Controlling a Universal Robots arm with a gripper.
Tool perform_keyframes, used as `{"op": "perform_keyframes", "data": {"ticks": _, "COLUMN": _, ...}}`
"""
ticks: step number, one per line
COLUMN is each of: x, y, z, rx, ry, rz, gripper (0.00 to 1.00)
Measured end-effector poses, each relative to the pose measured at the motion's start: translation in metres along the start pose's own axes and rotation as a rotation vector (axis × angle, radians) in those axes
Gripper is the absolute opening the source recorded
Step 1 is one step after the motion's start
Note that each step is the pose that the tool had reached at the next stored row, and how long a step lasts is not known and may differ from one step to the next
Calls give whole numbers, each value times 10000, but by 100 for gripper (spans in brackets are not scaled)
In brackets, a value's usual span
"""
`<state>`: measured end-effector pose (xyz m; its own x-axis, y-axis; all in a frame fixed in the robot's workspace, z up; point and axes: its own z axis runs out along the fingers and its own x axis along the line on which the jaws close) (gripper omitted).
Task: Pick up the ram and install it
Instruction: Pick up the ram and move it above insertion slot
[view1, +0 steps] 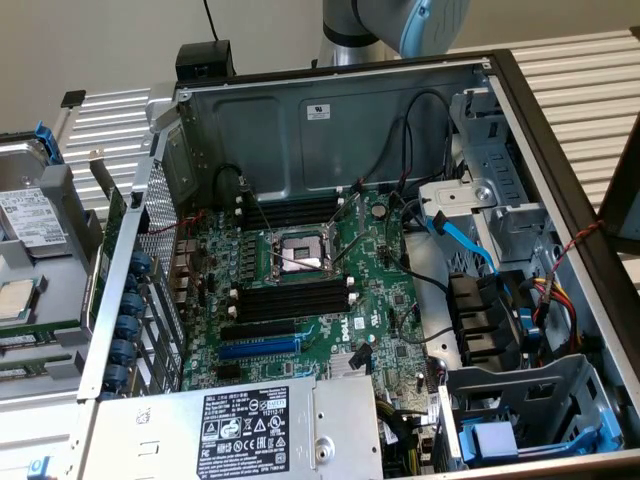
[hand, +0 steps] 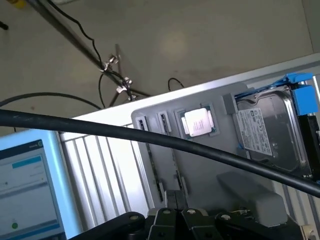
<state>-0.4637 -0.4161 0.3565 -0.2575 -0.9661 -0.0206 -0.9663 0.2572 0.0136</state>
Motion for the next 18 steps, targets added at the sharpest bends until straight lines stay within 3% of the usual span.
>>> {"op": "perform_keyframes", "data": {"ticks": 5, "x": 1, "y": -1, "z": 70, "rx": 26, "ry": -1, "rz": -351, "gripper": 11}}
{"op": "perform_keyframes", "data": {"ticks": 13, "x": 4, "y": -3, "z": 213, "rx": 2, "ry": 19, "rz": -1594, "gripper": 11}}
{"op": "perform_keyframes", "data": {"ticks": 18, "x": 5, "y": -8, "z": 300, "rx": -2, "ry": 48, "rz": -1997, "gripper": 11}}
